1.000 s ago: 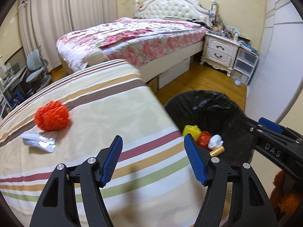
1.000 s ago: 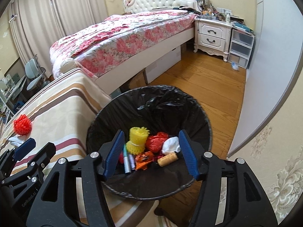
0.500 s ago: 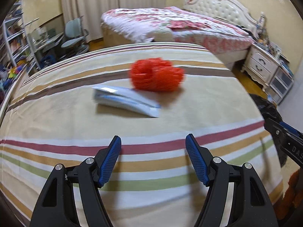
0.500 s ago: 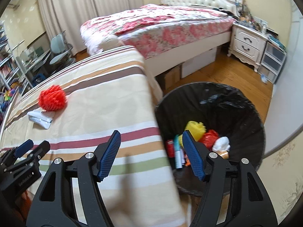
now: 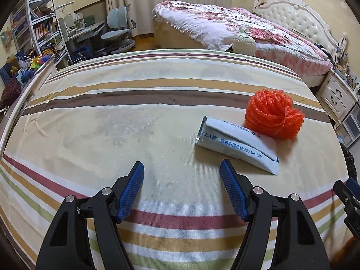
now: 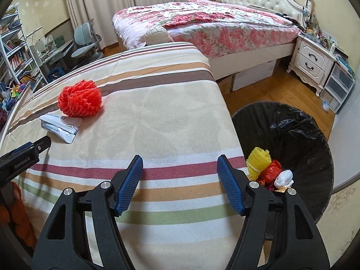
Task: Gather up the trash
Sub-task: 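Move both open tools back over the bed toward the remaining items, then close the left tool on the white toothpaste tube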
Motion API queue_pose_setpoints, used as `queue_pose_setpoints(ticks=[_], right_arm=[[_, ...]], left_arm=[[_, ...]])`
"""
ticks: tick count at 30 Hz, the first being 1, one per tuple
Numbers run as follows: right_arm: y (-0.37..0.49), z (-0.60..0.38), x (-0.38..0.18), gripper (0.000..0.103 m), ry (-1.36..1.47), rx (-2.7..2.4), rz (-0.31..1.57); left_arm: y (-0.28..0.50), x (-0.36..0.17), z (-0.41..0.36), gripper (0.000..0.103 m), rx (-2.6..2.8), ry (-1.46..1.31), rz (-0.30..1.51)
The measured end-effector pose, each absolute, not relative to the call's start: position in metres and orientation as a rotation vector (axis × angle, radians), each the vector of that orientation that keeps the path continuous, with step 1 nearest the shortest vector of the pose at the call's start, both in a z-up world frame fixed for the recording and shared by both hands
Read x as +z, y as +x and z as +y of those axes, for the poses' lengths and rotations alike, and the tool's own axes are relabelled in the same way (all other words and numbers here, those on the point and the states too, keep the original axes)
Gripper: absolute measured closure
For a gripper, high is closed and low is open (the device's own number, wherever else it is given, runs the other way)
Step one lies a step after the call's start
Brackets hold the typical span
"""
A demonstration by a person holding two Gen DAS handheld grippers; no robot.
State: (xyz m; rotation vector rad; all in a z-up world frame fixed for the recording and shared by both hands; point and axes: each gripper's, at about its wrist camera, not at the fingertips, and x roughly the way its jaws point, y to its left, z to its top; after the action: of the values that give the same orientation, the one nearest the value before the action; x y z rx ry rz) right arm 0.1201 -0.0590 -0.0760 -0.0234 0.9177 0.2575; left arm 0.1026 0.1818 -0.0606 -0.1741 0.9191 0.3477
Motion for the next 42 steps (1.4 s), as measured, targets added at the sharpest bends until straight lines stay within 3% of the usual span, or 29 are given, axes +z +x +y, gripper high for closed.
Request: queue_pose_setpoints(ticks=[8, 24, 42], right_arm=[[0.125, -0.056, -0.078, 0.030, -0.027, 0.259, 0.922], [0.125, -0.056, -0.080, 0.027, -0.013, 0.270, 0.918], [0.125, -0.057, -0.080, 0.025, -0.001, 0.273, 0.914]], left_arm=[[0.131, -0.061, 0.183, 0.034, 0.359, -0.116, 0.916], [0.105, -0.042, 0.185, 0.031, 0.351, -0.234, 0.895], [0.148, -0.057, 0.148, 0.029, 0.343, -0.169, 0.934]])
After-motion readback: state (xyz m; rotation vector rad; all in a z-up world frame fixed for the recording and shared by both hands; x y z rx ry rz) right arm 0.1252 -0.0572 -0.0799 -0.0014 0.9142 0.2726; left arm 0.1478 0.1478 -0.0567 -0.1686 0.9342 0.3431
